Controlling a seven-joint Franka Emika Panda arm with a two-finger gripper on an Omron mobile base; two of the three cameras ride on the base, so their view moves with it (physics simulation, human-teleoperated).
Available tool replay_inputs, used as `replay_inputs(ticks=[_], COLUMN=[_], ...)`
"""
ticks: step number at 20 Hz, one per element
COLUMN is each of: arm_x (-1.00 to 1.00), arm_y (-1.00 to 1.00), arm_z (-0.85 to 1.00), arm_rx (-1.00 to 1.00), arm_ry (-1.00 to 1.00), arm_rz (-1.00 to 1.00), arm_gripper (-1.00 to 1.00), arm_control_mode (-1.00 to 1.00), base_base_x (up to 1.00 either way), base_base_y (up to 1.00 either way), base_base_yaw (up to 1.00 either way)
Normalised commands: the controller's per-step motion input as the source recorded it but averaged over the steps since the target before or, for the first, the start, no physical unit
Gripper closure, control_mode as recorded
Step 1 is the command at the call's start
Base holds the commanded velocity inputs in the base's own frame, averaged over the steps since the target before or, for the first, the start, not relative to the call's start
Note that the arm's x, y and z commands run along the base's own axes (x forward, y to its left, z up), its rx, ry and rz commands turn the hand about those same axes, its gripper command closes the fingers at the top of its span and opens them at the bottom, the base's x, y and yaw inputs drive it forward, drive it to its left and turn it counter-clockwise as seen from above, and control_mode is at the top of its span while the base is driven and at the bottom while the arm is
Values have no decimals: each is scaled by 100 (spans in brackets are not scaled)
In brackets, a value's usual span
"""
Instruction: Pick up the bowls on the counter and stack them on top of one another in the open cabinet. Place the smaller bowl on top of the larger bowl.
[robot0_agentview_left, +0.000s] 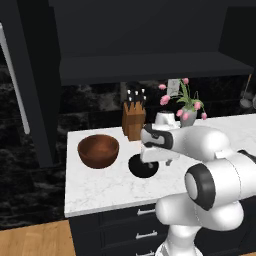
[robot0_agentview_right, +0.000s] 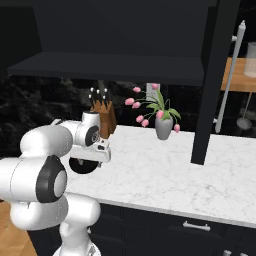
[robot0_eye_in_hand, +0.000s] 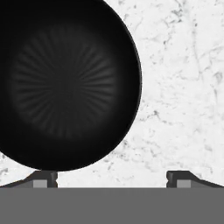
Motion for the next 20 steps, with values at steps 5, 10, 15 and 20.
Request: replay_inputs(ticks=[5, 10, 15, 20], arm_x=[26, 28, 13, 0], arm_y=[1, 0, 0, 0], arm_z=[-26, -12, -20, -33], arm_rx=[0, 0, 0, 0], arm_ry=[-6, -3, -8, -3], arm_rz=[0, 0, 0, 0], arm_gripper=[-100, -100, -100, 100], arm_control_mode=[-100, -100, -100, -100], base_base_x=[0, 0, 0, 0], base_base_y=[0, 0, 0, 0], base_base_yaw=[0, 0, 0, 0])
